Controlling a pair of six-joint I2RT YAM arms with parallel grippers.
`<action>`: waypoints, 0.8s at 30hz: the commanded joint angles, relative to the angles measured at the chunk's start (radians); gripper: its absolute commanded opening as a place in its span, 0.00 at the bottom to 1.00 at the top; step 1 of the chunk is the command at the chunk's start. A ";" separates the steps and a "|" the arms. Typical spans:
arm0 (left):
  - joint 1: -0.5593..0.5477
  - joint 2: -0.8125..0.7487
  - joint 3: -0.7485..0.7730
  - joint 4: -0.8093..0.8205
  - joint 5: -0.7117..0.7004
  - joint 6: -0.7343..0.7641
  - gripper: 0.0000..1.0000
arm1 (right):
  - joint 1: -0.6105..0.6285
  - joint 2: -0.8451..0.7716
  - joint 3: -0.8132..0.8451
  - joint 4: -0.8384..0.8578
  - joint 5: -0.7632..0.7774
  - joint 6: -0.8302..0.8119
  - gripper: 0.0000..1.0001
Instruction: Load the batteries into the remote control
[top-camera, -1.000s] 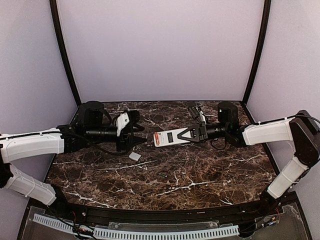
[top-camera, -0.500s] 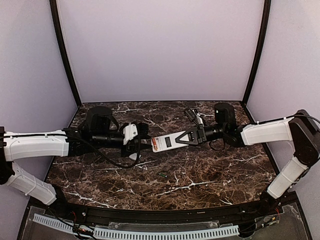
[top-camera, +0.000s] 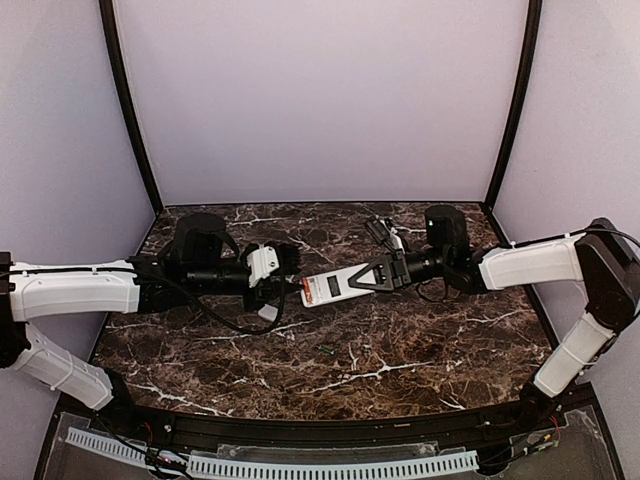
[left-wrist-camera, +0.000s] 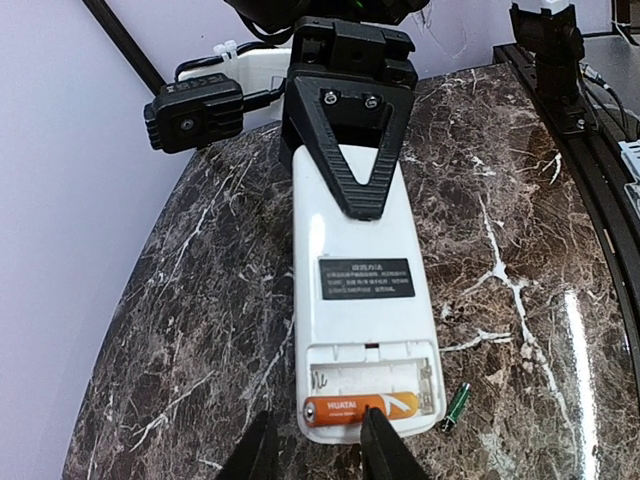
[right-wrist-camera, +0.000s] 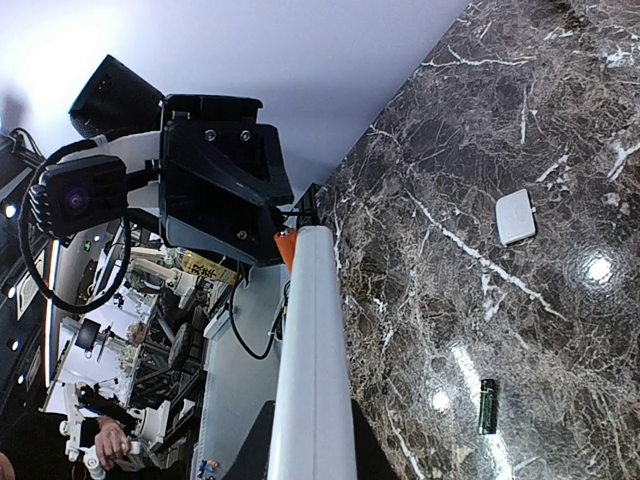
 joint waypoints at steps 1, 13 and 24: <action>-0.004 -0.012 0.026 0.009 -0.018 0.017 0.29 | 0.009 0.008 0.024 0.008 -0.013 -0.018 0.00; -0.007 0.005 0.046 -0.015 0.043 0.008 0.23 | 0.012 0.008 0.027 -0.002 -0.007 -0.023 0.00; -0.012 0.029 0.057 -0.040 0.046 0.013 0.19 | 0.015 0.002 0.031 -0.008 -0.006 -0.026 0.00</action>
